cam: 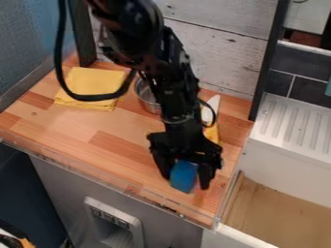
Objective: Move the blue box to the bottom right side
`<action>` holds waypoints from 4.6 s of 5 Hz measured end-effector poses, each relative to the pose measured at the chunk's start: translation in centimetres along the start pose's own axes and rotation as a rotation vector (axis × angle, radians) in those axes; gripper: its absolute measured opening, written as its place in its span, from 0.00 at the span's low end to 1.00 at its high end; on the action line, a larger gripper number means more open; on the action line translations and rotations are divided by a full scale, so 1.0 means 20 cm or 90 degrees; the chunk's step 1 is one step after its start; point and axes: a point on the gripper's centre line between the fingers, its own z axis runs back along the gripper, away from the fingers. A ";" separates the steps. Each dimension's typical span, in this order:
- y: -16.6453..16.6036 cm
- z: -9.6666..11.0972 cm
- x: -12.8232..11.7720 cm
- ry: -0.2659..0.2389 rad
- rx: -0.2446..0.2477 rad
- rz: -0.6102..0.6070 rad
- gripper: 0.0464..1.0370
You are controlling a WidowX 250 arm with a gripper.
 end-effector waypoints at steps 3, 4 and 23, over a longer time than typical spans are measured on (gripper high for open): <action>0.00 -0.04 0.02 -0.007 -0.007 0.002 0.59; 0.01 -0.04 0.02 -0.010 -0.013 0.004 0.59; 1.27 0.26 0.01 -0.071 0.138 0.589 0.96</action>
